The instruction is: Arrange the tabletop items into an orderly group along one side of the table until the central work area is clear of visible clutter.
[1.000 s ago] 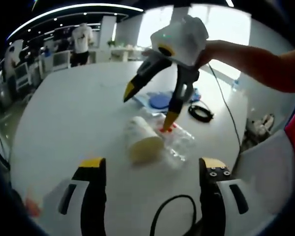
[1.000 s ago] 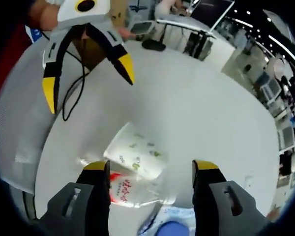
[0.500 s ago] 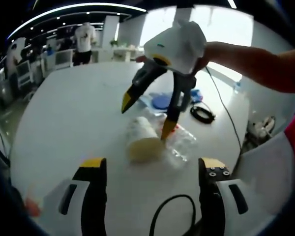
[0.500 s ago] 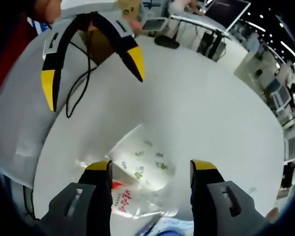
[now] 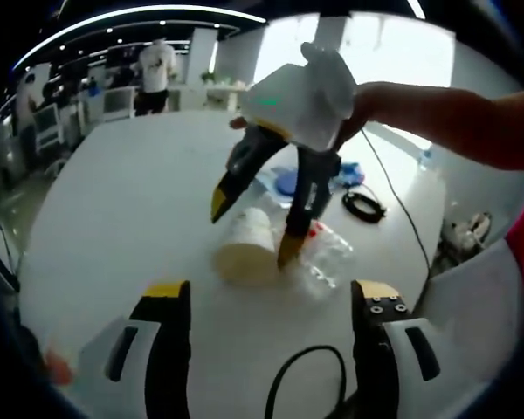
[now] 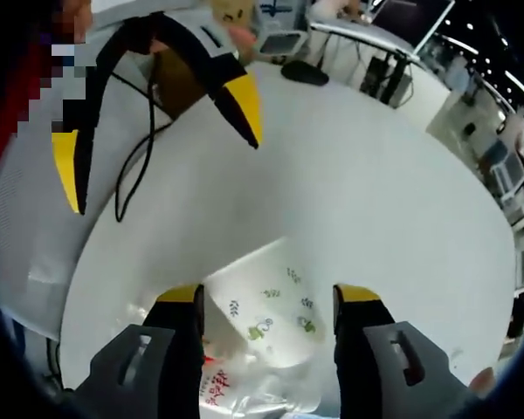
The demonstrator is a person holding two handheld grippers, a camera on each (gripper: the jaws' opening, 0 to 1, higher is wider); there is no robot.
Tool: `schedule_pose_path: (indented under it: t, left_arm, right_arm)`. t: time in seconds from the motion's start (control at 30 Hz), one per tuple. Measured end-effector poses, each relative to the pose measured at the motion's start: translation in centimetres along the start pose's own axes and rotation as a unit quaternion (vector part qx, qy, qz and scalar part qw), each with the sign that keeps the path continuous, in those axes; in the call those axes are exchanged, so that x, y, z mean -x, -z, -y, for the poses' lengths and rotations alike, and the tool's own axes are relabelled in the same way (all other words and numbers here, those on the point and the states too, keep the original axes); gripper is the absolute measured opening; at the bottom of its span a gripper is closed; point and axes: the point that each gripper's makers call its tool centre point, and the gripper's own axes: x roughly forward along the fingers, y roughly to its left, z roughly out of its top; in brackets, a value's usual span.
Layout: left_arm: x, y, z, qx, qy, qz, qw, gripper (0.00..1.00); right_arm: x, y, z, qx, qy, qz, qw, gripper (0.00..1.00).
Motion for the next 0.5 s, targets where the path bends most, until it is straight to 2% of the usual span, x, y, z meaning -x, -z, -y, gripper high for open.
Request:
schedule_pose_path:
  t: [0.3, 0.5]
  left_arm:
    - [0.2, -0.2, -0.6, 0.008, -0.006, 0.005, 0.9999, 0.72]
    - [0.2, -0.2, -0.6, 0.009, -0.007, 0.003, 0.9999, 0.72]
  right_arm:
    - [-1.2, 0.4, 0.0, 0.02, -0.014, -0.021, 0.9995, 0.53]
    - [-1.2, 0.4, 0.2, 0.019, -0.012, -0.021, 0.9995, 0.5]
